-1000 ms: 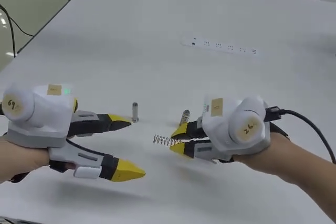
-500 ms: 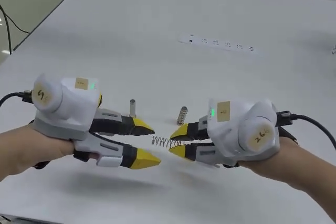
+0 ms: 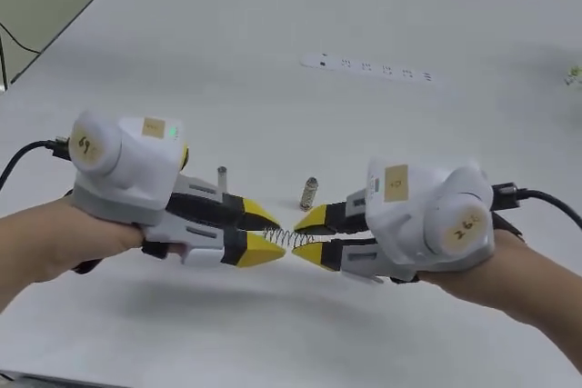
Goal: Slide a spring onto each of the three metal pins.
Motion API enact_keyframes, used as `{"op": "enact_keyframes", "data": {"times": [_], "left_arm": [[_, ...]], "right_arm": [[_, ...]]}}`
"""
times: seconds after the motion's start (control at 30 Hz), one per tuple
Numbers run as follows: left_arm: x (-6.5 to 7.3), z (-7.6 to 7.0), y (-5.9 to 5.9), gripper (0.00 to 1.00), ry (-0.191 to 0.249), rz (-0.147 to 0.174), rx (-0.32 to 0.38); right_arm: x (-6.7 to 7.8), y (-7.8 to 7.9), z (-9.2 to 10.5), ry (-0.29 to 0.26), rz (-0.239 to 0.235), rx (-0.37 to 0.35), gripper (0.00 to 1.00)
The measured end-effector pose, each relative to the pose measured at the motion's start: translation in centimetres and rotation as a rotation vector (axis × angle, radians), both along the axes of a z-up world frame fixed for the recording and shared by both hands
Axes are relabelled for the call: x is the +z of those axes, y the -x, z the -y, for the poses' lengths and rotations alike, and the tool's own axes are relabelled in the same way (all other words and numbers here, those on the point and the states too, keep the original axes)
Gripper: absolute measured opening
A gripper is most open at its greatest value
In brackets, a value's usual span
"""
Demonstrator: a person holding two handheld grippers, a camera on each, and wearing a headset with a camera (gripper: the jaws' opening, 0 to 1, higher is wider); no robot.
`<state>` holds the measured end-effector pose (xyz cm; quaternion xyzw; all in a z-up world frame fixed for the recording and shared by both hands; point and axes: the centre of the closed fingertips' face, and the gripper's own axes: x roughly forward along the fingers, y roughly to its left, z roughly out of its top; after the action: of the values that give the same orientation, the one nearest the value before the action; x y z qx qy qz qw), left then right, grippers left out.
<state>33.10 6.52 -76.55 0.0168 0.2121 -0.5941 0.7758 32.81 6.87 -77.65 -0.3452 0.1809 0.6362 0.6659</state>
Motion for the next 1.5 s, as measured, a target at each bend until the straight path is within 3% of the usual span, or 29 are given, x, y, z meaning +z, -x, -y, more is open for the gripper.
{"op": "enact_keyframes", "data": {"times": [1.0,1.5], "left_arm": [[0.6,0.4,0.7,0.02,0.036,0.011,-0.031],[0.5,0.5,1.1,0.02,0.028,0.001,-0.056]], "right_arm": [[0.5,0.6,0.4,-0.025,-0.012,0.007,0.08],[-0.3,0.9,1.7,-0.014,-0.080,-0.025,0.12]]}}
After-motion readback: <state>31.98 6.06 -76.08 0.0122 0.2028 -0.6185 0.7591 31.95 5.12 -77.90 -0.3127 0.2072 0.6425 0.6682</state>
